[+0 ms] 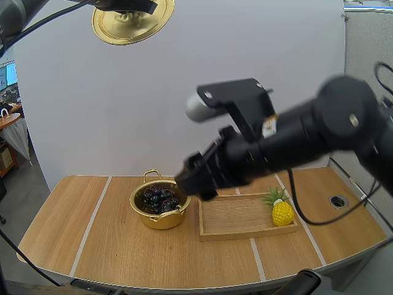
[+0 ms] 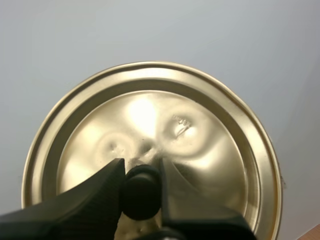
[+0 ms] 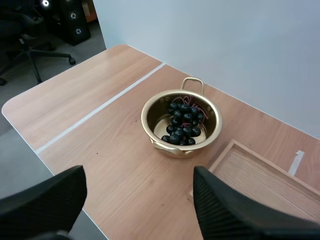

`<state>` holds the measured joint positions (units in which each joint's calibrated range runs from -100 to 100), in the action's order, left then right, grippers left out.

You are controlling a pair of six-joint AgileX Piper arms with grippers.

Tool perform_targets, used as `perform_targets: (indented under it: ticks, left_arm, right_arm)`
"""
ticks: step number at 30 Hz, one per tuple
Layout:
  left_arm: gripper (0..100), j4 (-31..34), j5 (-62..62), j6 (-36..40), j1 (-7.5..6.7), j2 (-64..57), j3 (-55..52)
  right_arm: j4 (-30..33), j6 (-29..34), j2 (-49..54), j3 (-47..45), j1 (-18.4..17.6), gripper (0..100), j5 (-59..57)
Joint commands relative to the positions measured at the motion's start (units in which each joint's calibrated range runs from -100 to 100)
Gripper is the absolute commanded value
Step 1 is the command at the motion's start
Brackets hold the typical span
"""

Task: Open the pot, put the grape inside, and close it

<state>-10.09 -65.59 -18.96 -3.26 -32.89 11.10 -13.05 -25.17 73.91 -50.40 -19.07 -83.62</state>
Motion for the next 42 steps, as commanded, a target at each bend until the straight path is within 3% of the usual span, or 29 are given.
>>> perform_targets:
  ticks: [1, 6, 7, 8, 10, 11, 37, 42]
  left_arm:
    - [0, 0.1, 2.47, 0.62, -0.12, -0.46, 0.64]
    - [0, 0.1, 2.47, 0.62, -0.12, -0.46, 0.64]
    - [0, 0.1, 2.47, 0.62, -0.12, -0.46, 0.64]
    - [0, 0.1, 2.47, 0.62, -0.12, -0.46, 0.64]
    - [0, 0.1, 2.47, 0.62, -0.12, -0.46, 0.64]
    - [0, 0.1, 2.47, 0.62, -0.12, -0.46, 0.64]
    - [0, -0.26, 2.45, 0.62, -0.12, -0.46, 0.64]
    - [0, -0.27, -15.81, 0.62, -0.12, -1.5, 0.64]
  right_arm:
    - [1.38, 0.62, 4.11, -2.28, 0.03, 100, 0.19]
    - [4.26, 3.22, 7.47, -4.99, 0.03, 100, -2.36]
    - [4.26, 3.22, 7.82, -5.4, 0.03, 89, -2.41]
    - [4.15, 3.22, 8.09, -5.94, 0.03, 70, -2.56]
    - [3.87, 3.22, 8.5, -6.59, 0.03, 28, -2.76]
    - [3.87, 3.22, 8.58, -7.09, 0.03, 0, -2.76]
    - [3.8, 3.78, 8.58, -7.47, 0.34, 0, -3.51]
    - [3.8, 3.66, 8.58, -7.47, 0.34, 0, -3.5]
